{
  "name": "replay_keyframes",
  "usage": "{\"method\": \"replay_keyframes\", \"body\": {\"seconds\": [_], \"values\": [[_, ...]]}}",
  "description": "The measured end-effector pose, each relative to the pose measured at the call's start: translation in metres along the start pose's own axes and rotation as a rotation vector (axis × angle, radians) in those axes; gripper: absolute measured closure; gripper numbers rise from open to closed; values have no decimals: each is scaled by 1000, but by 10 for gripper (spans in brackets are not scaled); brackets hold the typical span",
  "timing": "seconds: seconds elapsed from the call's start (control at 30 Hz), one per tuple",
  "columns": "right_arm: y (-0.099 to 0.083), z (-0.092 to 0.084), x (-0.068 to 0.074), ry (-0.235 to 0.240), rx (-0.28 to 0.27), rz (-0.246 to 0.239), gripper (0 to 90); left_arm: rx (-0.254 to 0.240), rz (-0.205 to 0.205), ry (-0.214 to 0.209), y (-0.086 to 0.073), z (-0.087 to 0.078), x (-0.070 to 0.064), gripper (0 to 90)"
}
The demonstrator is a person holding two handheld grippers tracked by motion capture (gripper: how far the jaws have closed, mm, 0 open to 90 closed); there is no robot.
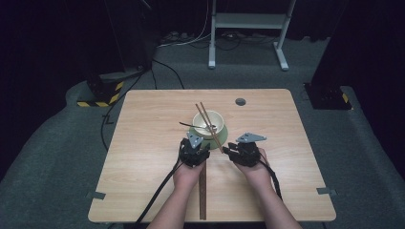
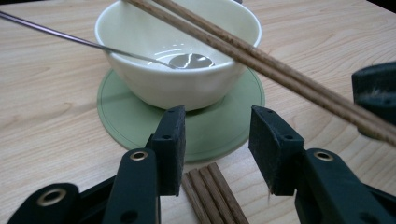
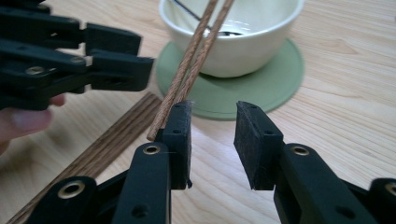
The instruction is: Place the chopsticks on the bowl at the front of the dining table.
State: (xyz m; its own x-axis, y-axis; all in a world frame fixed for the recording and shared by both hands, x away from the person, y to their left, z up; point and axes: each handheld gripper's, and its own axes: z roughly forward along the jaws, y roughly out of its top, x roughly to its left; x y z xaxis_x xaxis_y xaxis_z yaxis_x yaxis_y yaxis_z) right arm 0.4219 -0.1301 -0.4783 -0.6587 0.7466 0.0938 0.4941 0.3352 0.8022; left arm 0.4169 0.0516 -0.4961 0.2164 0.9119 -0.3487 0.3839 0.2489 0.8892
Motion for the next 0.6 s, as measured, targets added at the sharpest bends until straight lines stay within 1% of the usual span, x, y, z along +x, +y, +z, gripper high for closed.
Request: {"method": "replay_keyframes", "body": {"seconds": [0.03,0.07,0.13,0.23,0.27,0.3,0.37,0.4,0.43,0.47,0.5,0.53,0.57,0.6], "values": [[1,2,5,5,3,-22,661,-4,-3,7,2,-1,2,560],[1,2,7,6,5,-26,661,-5,-10,14,3,-2,3,560],[2,3,8,12,8,-31,661,-11,-12,13,3,-2,4,560],[3,3,9,1,0,-33,659,-5,7,11,4,-3,4,559],[3,3,9,-22,-1,-34,657,-7,-17,15,5,-2,5,559],[3,3,9,-22,-1,-34,657,-7,-17,15,5,-2,5,559],[3,3,9,-53,-16,-27,657,-5,-32,14,5,0,6,560],[3,3,10,-63,-22,-25,657,-9,-40,22,4,3,3,560],[2,3,12,-73,-32,-27,658,-9,-24,14,4,4,3,560],[2,3,14,-82,-40,-37,657,-7,-6,19,4,5,3,564],[2,4,15,-86,-46,-41,657,-7,-6,19,4,5,3,564],[2,3,15,-83,-48,-43,657,-29,-41,19,5,7,2,566],[2,3,16,-81,-59,-38,656,-25,-33,25,6,6,3,566],[2,3,16,-72,-70,-26,654,-35,-40,26,6,7,3,565]]}}
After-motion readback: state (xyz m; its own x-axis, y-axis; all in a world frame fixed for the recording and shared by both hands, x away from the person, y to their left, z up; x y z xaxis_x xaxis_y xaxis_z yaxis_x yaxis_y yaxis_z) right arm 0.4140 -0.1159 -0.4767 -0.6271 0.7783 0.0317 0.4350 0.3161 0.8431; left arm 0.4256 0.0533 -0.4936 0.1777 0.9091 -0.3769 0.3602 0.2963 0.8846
